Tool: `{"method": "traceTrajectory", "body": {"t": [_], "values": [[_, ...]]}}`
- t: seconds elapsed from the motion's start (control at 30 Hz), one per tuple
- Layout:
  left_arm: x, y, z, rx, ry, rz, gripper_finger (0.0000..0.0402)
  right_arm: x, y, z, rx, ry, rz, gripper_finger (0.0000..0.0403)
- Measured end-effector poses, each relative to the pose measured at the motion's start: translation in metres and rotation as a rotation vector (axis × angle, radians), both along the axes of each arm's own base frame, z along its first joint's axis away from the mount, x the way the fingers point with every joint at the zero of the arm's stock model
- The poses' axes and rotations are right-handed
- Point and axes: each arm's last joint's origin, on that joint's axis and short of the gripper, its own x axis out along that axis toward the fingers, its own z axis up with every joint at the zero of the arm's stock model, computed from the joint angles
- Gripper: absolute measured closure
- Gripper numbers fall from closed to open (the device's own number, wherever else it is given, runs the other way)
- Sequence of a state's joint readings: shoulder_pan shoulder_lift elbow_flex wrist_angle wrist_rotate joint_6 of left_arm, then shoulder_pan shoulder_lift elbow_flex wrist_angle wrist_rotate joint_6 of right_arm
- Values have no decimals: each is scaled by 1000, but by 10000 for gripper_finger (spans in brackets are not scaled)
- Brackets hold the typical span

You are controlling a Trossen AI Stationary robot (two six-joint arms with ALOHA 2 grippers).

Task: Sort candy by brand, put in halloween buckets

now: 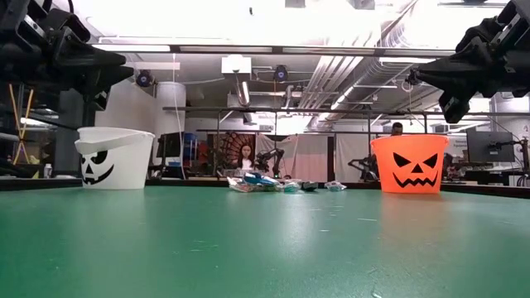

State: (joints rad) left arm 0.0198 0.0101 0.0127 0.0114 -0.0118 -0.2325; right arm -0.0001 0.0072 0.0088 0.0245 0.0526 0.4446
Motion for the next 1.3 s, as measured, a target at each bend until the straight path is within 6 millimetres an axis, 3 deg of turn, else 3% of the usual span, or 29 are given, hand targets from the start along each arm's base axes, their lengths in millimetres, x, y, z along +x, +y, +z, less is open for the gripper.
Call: {"method": "traceTrajectory", "body": {"t": [0.17,0.27,0.4,0.53,0.67,0.8,0.97,1.17,1.3], "values": [[0,0,1,-32,-14,-1,298,0,0,0,0,0,0,368],[-1,1,12,-239,-132,10,298,0,0,0,0,0,0,368],[-7,6,33,-577,-415,111,298,0,0,0,0,0,0,368],[-10,10,44,-620,-567,221,298,0,0,0,0,0,0,368],[1,12,62,-672,-522,268,298,0,0,0,0,0,0,368],[30,14,95,-546,-400,303,298,0,0,0,0,0,0,368],[90,28,127,-422,-105,316,298,0,0,0,0,0,0,368],[155,58,137,-448,251,430,298,0,0,0,0,0,0,368],[186,74,126,-413,365,471,298,0,0,0,0,0,0,368]]}}
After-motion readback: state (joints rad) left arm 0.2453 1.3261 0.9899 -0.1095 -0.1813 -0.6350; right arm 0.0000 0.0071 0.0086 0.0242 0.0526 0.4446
